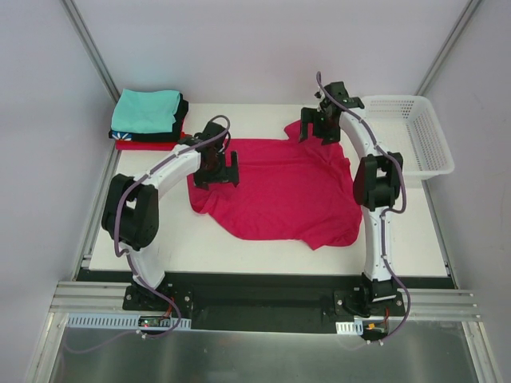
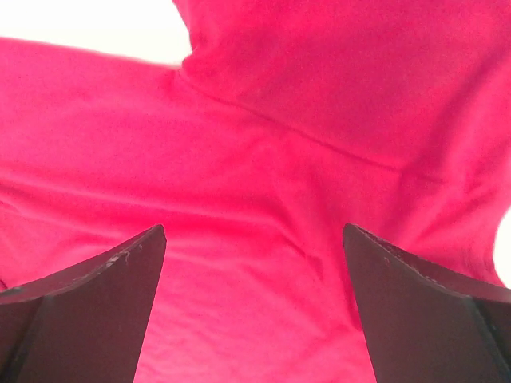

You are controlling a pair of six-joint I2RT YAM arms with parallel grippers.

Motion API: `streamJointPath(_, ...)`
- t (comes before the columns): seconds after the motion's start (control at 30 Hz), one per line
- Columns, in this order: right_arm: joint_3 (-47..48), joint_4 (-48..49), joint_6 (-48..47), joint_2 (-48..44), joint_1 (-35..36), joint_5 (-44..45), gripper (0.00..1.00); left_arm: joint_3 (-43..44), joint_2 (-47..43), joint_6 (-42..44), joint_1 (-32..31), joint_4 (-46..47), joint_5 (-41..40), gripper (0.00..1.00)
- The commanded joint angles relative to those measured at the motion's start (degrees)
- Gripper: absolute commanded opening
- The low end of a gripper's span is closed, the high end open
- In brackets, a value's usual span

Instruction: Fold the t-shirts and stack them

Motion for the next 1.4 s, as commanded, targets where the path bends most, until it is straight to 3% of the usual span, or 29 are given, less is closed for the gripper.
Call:
streamJointPath(0.0, 3.0, 0.9, 2.9, 5.5, -3.1, -10.2, 0.96, -1.5, -4.4, -1.4, -0.5, 0.7, 1.8, 0.99)
streamJointPath(0.2, -5.5, 10.5, 7.8, 4.3, -5.3, -18.7, 0.96, -0.8, -5.6, -1.2, -0.5, 0.6, 2.6, 0.99)
streamJointPath(0.53, -0.4, 18.1, 14.3, 11.2, -8.9, -27.5, 0.96, -1.5, -6.5, -0.8, -0.6, 0.5, 3.0, 0.99)
streamJointPath(0.83, 3.3, 22.9, 16.0, 14.2, -11.9, -30.0, 0.96, -3.4, -9.0, -0.5, -0.6, -0.9, 2.4, 0.99)
streamJointPath(1.37, -1.7, 18.9, 13.6, -1.7, -12.5, -31.6, 0.96, -3.7, -12.2, -0.1, -1.0, -1.5, 0.3, 0.99)
